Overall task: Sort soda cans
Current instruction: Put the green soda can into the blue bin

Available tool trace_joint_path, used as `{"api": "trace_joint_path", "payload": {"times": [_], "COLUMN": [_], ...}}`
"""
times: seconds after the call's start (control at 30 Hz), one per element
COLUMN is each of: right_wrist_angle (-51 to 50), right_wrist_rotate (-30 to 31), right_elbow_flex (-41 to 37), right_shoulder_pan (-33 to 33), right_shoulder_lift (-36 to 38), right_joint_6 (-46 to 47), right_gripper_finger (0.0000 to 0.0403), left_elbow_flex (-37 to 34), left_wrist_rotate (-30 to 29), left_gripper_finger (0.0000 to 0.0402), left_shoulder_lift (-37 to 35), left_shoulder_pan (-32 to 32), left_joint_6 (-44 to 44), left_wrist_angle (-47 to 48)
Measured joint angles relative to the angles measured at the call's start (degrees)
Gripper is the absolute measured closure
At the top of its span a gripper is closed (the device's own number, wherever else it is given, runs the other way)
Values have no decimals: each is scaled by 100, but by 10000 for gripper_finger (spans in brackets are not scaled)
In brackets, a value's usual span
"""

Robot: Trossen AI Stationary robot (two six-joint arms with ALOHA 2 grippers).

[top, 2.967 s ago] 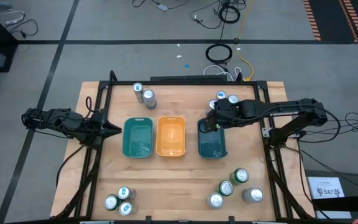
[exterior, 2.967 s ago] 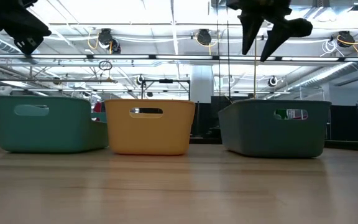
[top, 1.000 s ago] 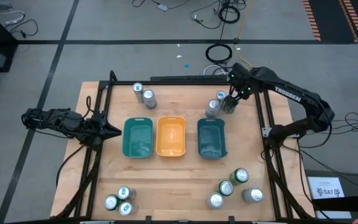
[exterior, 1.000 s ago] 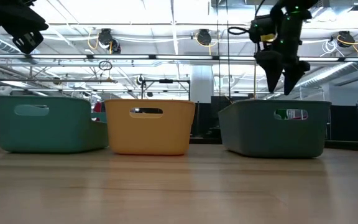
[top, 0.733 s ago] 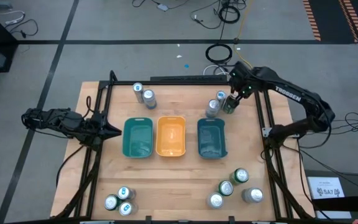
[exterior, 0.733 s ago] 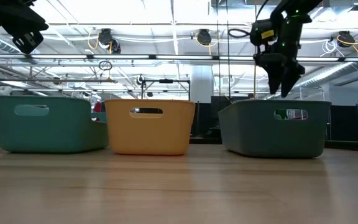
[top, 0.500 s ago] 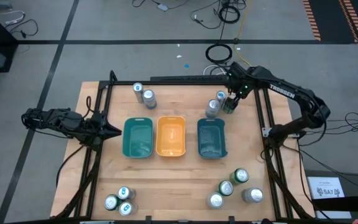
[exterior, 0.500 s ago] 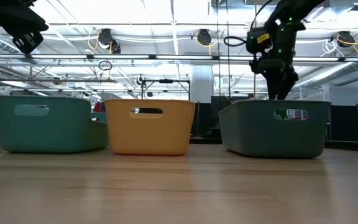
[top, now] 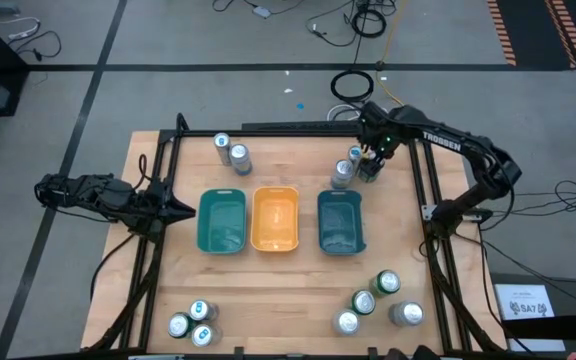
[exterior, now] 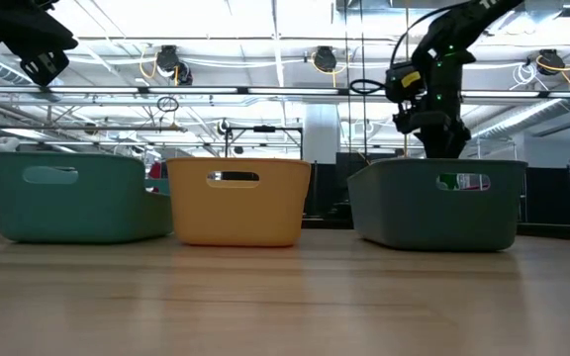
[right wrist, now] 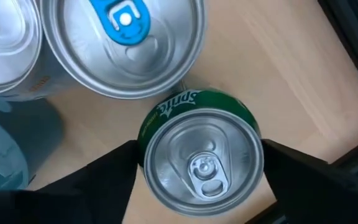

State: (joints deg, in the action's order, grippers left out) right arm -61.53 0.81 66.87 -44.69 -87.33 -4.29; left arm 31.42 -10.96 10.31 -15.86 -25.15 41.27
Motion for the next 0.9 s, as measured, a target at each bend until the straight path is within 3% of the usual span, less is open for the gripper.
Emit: {"api": "trace_joint_path", "payload": {"times": [0.13, 0.33, 0.57, 0.9], "right_wrist_angle": [-121, -368, -723, -1151], "right_wrist_rotate": [-150, -152, -73, -183], "right_elbow_flex": [11, -23, -9, -7], "right_shoulder_pan": [-70, -27, 99, 1008], "right_shoulder_lift": [11, 177, 1068, 2370], "right_joint_6": [127, 448, 1067, 2421], "right_gripper_finger": [129, 132, 131, 126], "left_elbow_flex": [0, 0, 0, -2], "left_wrist_rotate": [0, 0, 0, 0], "left_gripper_finger": [343, 343, 343, 343], "left_shoulder_lift": [0, 0, 0, 0], "left_shoulder_pan": [0, 0, 0, 0], "left_joint_6": [1, 2, 10, 203], "left_wrist_angle": [0, 26, 41, 44]}}
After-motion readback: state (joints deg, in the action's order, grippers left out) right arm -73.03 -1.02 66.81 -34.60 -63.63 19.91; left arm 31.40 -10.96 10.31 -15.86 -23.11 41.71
